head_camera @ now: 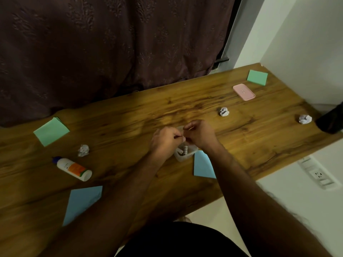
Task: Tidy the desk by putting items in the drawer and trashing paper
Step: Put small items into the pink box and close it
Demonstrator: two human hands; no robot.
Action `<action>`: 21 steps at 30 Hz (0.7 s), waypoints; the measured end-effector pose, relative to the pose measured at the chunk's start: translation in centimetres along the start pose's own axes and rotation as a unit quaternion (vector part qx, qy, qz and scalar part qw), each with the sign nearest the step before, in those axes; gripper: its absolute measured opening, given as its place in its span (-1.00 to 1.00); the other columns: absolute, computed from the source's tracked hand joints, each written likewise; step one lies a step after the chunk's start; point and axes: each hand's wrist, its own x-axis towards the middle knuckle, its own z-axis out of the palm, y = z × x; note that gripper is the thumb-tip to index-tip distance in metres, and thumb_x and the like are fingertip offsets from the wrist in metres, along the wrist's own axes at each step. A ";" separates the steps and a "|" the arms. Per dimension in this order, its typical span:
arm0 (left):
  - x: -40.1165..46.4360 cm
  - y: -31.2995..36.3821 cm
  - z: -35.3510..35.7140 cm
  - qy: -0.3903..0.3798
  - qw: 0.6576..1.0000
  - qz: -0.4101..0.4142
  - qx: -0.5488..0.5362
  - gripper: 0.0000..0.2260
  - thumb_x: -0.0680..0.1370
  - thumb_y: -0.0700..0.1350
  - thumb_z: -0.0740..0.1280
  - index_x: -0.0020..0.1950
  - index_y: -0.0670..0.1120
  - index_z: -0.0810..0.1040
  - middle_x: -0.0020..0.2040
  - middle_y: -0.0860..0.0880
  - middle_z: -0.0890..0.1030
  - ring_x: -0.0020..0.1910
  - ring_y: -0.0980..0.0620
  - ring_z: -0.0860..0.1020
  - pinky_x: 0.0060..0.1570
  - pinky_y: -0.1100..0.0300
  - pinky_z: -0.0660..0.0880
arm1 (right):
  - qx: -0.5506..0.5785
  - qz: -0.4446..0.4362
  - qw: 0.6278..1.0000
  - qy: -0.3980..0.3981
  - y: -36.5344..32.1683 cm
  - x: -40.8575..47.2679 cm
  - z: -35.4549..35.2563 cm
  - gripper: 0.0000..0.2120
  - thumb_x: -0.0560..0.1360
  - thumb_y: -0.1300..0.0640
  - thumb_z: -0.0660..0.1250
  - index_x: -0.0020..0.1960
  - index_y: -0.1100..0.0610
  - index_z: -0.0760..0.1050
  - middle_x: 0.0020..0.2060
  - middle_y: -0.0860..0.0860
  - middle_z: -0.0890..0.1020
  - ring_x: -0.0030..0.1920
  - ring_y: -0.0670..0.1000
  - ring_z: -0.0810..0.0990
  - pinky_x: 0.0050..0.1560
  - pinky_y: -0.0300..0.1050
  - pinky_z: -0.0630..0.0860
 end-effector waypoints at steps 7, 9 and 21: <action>-0.1 -1.3 -1.2 0.055 0.998 -0.023 -0.016 -0.86 0.56 0.04 0.28 0.01 0.11 0.63 0.01 0.11 0.65 0.05 0.04 0.54 0.06 0.08 0.44 | -0.346 -0.116 0.931 0.025 -0.1 0.5 1.4 -0.88 0.47 0.21 0.37 -0.01 0.19 0.61 -0.09 0.14 0.67 -0.04 0.14 0.64 -0.06 -0.04 0.56; 0.0 -1.7 -1.3 0.061 0.997 -0.035 -0.012 -0.88 0.55 0.02 0.29 -0.02 0.12 0.62 0.00 0.11 0.65 0.06 0.03 0.55 0.03 0.10 0.43 | -0.440 -0.155 0.884 0.013 -0.4 0.3 2.6 -0.82 0.48 0.27 0.30 0.04 0.17 0.61 -0.03 0.13 0.67 0.03 0.15 0.64 -0.04 -0.07 0.53; -0.3 -2.2 -1.1 0.065 0.997 -0.040 -0.012 -0.86 0.54 0.00 0.28 0.01 0.12 0.61 0.01 0.12 0.65 0.08 0.05 0.55 0.01 0.15 0.39 | -0.396 -0.173 0.900 0.059 -1.1 1.4 1.2 -0.76 0.51 0.32 0.23 0.01 0.17 0.66 -0.04 0.11 0.70 -0.02 0.13 0.66 0.01 -0.02 0.60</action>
